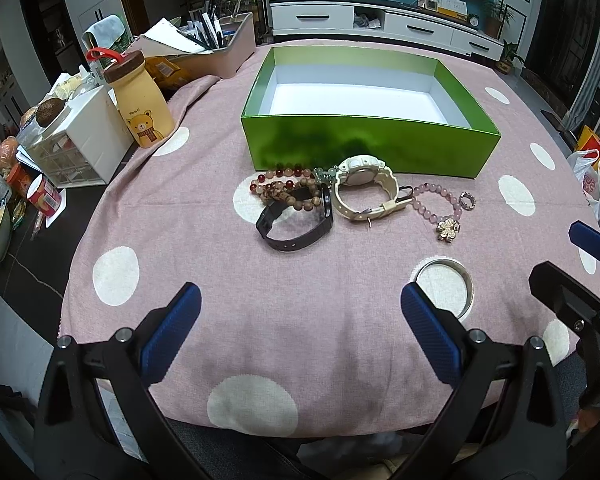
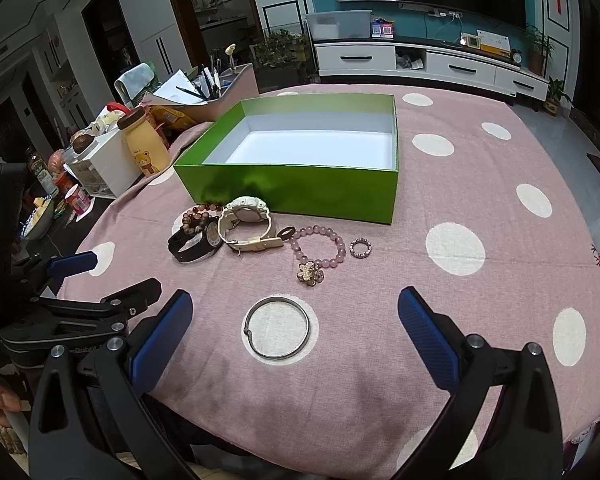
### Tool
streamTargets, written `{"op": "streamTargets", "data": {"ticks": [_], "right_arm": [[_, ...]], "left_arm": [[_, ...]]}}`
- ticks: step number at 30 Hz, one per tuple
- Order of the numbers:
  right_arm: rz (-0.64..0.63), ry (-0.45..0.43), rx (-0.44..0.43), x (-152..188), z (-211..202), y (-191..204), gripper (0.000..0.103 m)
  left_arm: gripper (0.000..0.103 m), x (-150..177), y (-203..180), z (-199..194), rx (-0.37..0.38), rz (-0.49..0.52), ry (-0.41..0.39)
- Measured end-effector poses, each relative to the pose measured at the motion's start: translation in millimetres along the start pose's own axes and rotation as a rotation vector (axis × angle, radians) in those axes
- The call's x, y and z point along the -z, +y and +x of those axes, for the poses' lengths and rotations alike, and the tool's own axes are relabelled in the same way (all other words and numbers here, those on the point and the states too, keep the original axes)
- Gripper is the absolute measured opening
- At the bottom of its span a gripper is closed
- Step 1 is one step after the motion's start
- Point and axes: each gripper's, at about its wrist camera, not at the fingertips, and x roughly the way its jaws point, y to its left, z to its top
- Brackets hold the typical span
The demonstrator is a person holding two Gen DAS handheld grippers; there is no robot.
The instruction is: Organize jewelry
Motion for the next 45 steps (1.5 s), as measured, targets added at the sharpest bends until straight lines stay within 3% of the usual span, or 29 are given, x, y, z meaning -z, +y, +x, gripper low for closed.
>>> {"op": "streamTargets", "data": {"ticks": [45], "right_arm": [[0.004,-0.004,-0.005,-0.8,-3.7,2.3,0.102]], "left_arm": [[0.101,-0.2,-2.8,-1.8,0.003,0.001,0.002]]}}
